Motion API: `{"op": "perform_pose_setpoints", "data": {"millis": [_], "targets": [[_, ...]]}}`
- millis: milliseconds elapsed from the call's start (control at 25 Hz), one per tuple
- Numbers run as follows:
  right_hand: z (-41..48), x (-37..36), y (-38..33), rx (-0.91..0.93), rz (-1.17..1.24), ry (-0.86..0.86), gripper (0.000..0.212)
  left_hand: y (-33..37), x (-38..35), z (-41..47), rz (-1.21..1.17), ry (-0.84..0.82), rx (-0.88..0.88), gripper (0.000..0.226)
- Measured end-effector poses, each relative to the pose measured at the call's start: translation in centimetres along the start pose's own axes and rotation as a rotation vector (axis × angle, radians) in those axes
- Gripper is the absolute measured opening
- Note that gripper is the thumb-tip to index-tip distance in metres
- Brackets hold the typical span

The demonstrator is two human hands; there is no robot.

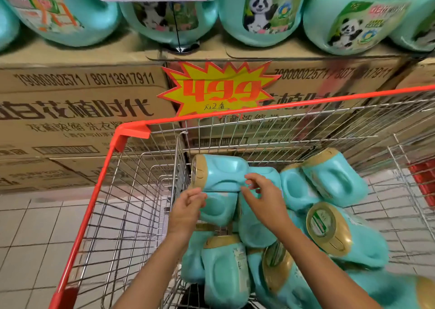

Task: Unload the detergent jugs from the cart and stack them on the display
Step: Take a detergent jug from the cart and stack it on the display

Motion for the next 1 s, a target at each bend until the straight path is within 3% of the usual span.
{"op": "perform_pose_setpoints", "data": {"millis": [200, 360, 480, 720, 840, 920, 1000], "targets": [[5.3, -6.5, 2.0, 0.106, -0.198, -0.248, 0.056, -2.2, 0.1, 2.1, -0.011, 0.047, 0.076, 0.011], [6.9, -9.5, 1.9, 0.225, -0.639, -0.345, 0.038, -3.1, 0.7, 1.7, -0.005, 0.039, 0.067, 0.015], [7.7, -9.9, 2.1, 0.217, -0.744, -0.404, 0.040, -2.9, 0.7, 1.8, -0.042, 0.044, 0.068, 0.013], [6.5, -6.6, 0.6, 0.085, -0.441, -0.342, 0.047, -2.8, 0.3, 1.5, -0.038, 0.033, 0.079, 0.012], [3.7, -2.4, 0.3, -0.086, -0.085, -0.165, 0.042, -2.5, -0.1, 1.2, -0.023, 0.016, 0.091, 0.025], [1.7, 0.2, -0.7, -0.111, 0.090, -0.079, 0.034, -2.5, -0.3, 0.7, -0.070, -0.004, 0.129, 0.024], [-0.5, 2.5, -2.3, -0.118, 0.185, -0.007, 0.040, -2.3, -0.9, 0.0, -0.170, -0.084, 0.147, 0.030]]}}
Point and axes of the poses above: each hand's wrist, its own z-axis towards the middle knuckle, its own x-axis out of the back of the hand, y = z × x, the point moved 9 cm from there along z, towards the middle knuckle, and after that the axes turned 11 degrees about x, right-handed, at the moved point
